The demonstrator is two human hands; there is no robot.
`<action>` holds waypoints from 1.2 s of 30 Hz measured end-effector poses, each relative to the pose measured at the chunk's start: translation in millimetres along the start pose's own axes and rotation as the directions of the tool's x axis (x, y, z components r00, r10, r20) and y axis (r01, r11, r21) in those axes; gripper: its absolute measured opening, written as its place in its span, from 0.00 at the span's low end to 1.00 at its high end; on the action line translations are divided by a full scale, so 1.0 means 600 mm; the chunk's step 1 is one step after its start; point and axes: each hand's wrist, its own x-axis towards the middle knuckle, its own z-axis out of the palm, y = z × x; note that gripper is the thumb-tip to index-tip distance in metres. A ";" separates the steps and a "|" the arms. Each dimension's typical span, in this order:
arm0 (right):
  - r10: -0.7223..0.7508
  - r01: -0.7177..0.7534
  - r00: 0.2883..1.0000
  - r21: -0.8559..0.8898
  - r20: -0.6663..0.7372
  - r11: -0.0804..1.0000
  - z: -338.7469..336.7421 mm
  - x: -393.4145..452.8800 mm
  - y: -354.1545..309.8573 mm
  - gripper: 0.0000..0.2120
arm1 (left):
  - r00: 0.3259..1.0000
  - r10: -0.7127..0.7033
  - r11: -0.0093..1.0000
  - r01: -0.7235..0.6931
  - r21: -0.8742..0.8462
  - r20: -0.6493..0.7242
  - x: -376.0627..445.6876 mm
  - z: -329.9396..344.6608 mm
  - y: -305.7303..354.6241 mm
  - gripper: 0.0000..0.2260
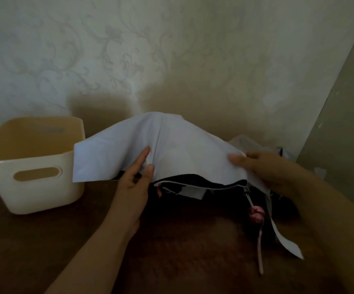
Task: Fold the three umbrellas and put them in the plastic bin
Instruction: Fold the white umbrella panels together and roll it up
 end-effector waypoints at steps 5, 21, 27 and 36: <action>-0.002 0.003 1.000 0.120 -0.008 0.993 0.022 -0.005 0.037 0.17 | 1.000 0.010 0.999 -0.009 0.053 -0.011 -0.002 -0.002 0.000 0.16; -0.253 0.260 0.965 0.162 -0.062 0.952 -0.030 -0.053 0.014 0.04 | 0.998 0.066 0.985 -0.067 0.156 0.011 -0.007 0.004 -0.002 0.15; -0.093 0.086 0.992 -0.076 -0.088 0.993 -0.030 -0.055 0.013 0.17 | 0.997 0.076 0.973 -0.077 0.219 0.012 -0.010 0.006 0.000 0.14; -0.352 0.200 0.925 0.605 0.143 0.770 0.000 -0.094 -0.038 0.15 | 0.998 0.045 0.956 -0.053 0.287 0.035 -0.016 0.015 0.000 0.15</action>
